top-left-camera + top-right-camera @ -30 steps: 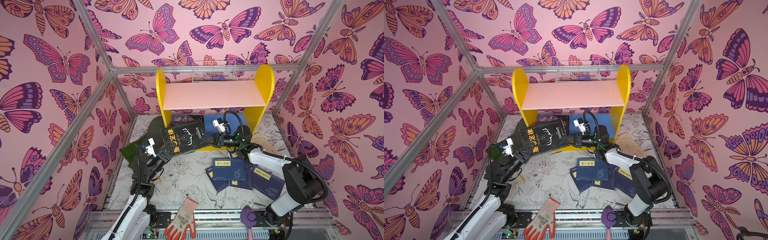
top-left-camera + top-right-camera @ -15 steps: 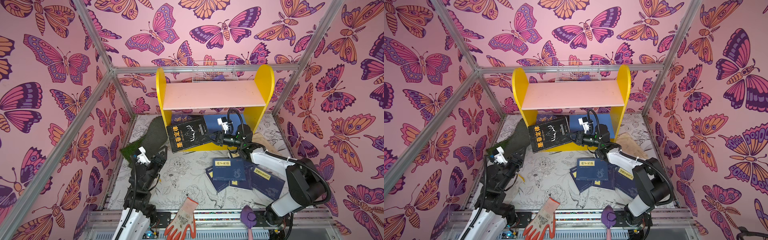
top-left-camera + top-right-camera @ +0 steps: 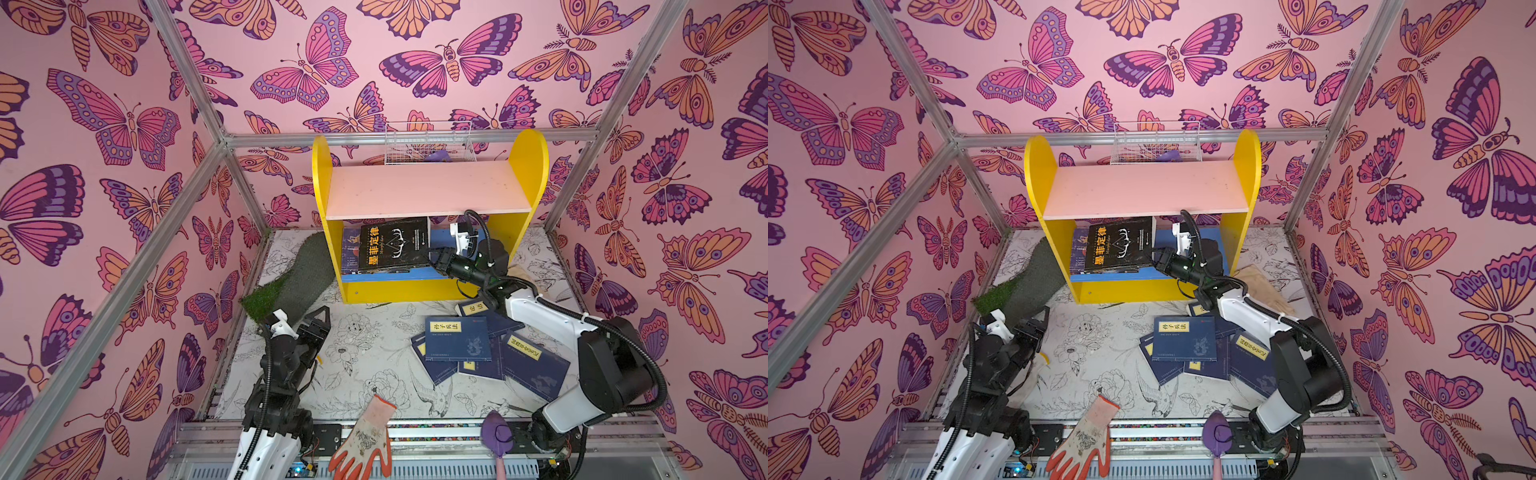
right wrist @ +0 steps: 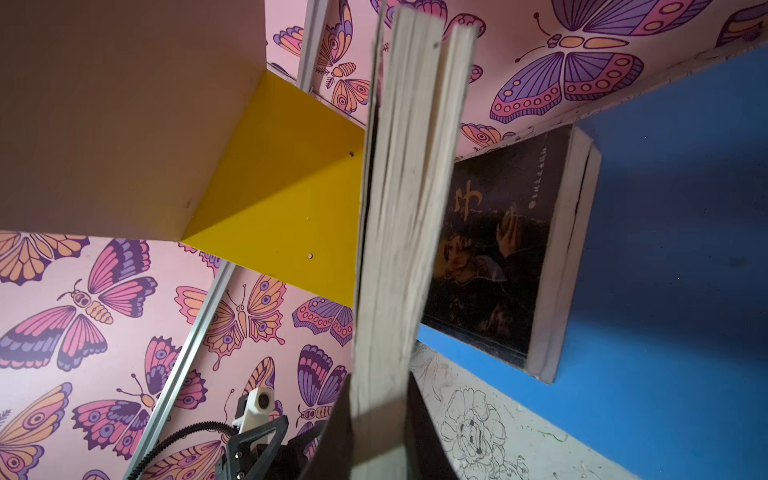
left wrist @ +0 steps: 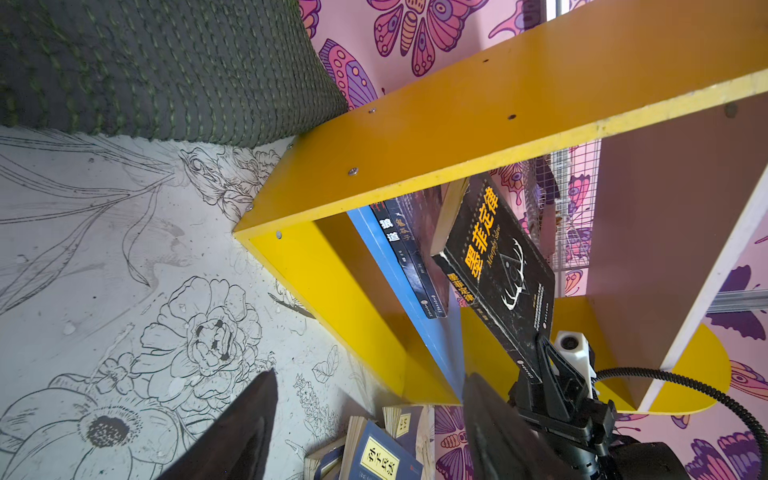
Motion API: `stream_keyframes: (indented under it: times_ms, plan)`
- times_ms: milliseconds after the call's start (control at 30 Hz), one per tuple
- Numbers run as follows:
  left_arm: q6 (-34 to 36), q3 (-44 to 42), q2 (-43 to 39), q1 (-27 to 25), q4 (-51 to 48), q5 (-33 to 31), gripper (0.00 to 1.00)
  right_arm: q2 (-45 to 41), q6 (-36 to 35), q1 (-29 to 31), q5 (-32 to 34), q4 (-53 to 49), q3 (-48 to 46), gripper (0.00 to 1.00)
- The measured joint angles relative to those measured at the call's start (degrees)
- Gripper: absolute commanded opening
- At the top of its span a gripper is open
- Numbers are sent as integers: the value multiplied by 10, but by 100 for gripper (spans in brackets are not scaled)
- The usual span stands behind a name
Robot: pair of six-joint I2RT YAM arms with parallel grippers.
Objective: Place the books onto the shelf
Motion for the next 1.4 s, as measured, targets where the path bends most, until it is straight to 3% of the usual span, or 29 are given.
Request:
stream_keyframes:
  times_ms: [633,1400]
  plan:
    - [4,0,14,0,-8,7,74,167,99,30,12,49,112,0]
    - [4,-13,24,0,-11,9,74,178,116,24,-11,12,139,0]
